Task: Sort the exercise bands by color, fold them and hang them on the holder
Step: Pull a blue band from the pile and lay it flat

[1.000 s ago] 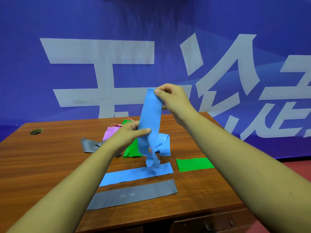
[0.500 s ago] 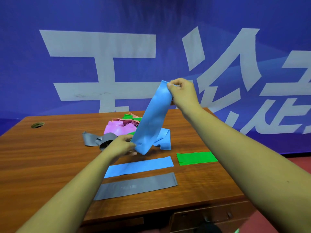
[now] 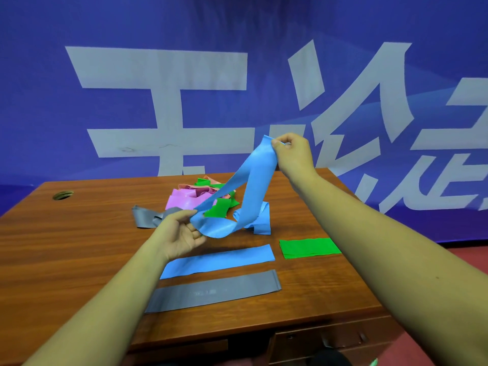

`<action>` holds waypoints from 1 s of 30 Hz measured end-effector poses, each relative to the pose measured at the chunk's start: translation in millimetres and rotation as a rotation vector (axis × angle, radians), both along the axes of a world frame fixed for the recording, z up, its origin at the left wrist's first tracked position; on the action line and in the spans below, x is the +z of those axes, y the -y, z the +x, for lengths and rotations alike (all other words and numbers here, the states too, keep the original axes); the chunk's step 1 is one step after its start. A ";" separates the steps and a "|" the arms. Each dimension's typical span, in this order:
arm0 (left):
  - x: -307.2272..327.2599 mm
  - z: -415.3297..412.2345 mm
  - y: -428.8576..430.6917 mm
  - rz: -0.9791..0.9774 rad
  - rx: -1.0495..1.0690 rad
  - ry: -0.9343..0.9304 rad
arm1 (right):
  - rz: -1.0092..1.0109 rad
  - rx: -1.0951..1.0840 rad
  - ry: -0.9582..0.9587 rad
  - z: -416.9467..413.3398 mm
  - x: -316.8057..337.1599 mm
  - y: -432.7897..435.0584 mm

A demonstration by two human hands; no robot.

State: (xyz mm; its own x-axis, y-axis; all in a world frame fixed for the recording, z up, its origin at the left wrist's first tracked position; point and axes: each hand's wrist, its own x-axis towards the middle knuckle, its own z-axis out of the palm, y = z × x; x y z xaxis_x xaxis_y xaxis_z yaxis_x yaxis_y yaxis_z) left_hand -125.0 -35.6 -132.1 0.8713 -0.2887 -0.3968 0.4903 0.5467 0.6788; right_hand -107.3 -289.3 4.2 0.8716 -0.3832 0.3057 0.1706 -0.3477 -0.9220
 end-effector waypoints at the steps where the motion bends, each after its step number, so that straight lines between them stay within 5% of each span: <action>1: -0.1 -1.7 -1.6 -0.006 -0.005 -0.002 | 0.026 -0.014 -0.018 1.3 -3.5 2.6; 10: -3.4 -2.1 -5.2 -0.073 -0.077 0.156 | 0.100 -0.074 -0.042 9.2 -17.1 6.4; 14: -6.1 -5.2 -10.8 0.164 -0.113 0.297 | 0.084 -0.124 -0.051 12.9 -21.1 12.1; 20: -9.7 -2.5 -24.0 0.369 -0.069 0.249 | 0.033 -0.163 -0.101 9.9 -46.7 21.5; 30: -7.1 -9.7 -53.6 0.436 0.075 0.310 | 0.407 0.004 -0.255 -4.4 -93.5 11.5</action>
State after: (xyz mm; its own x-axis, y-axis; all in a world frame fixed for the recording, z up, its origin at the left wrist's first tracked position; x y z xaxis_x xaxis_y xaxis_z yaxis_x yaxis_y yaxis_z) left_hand -134.7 18.0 -139.2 0.9785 -0.0874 -0.1866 0.2011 0.2078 0.9573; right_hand -111.6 -300.8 -89.3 0.9012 -0.4235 -0.0918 -0.0777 0.0505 -0.9957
